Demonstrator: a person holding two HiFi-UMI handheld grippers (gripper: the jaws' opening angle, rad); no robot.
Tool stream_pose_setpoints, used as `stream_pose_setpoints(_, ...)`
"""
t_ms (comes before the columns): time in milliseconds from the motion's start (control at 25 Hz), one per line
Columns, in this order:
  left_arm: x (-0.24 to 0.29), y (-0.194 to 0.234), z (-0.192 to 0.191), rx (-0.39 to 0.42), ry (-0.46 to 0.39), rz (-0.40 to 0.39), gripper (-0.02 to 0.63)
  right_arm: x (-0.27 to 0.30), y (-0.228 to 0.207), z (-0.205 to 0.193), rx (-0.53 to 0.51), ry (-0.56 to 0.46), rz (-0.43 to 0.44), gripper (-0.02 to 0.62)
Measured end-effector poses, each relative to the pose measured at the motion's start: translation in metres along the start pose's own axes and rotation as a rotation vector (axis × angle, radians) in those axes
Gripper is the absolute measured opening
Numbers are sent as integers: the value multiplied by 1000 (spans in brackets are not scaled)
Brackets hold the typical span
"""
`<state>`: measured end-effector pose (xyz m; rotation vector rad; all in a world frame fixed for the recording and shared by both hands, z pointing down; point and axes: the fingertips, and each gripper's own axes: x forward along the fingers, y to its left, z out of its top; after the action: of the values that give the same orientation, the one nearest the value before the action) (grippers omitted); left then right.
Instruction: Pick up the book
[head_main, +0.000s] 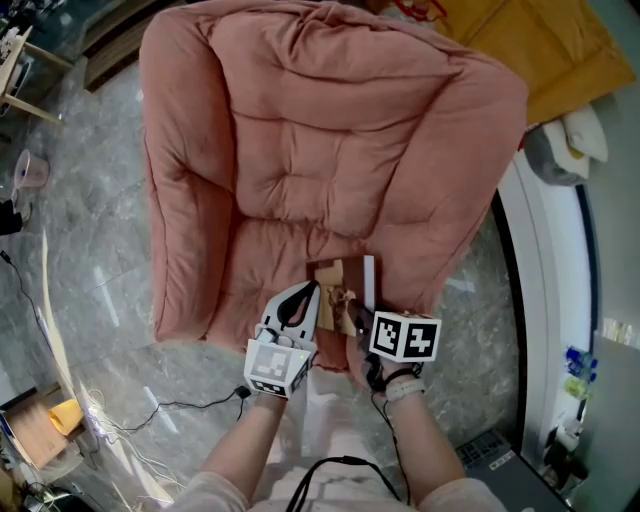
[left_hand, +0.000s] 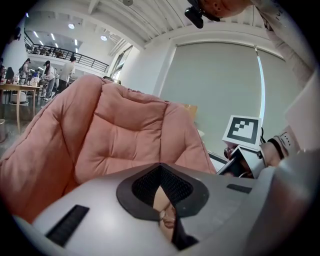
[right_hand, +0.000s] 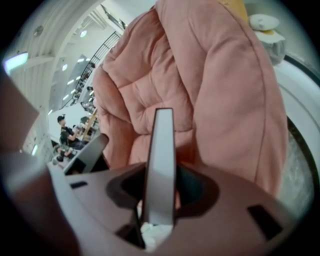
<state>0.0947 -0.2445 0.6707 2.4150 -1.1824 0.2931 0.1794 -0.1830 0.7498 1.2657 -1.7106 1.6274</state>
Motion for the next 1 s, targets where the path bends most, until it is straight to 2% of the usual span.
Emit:
stream_pose_setpoints(280,-18,2,9,4,-7,16,21,-13,8,-1,61,-38,28,160)
stream_pose_setpoints(480,-36,5,15,10,-16,26,21,-23,21,-1,68,-57,43,160)
stream_pose_setpoints(640,-45,7,31,2,-28,33,21,-31,27,7,92,-79,61,160)
stream_pose_setpoints(800,-59,9,31,24,-42,41,21,-39,33,8,144,-102,97,160)
stream_pose_setpoints(1000,-75,13,40,36,-56,54,21,-49,45,12,149,-126,120,159)
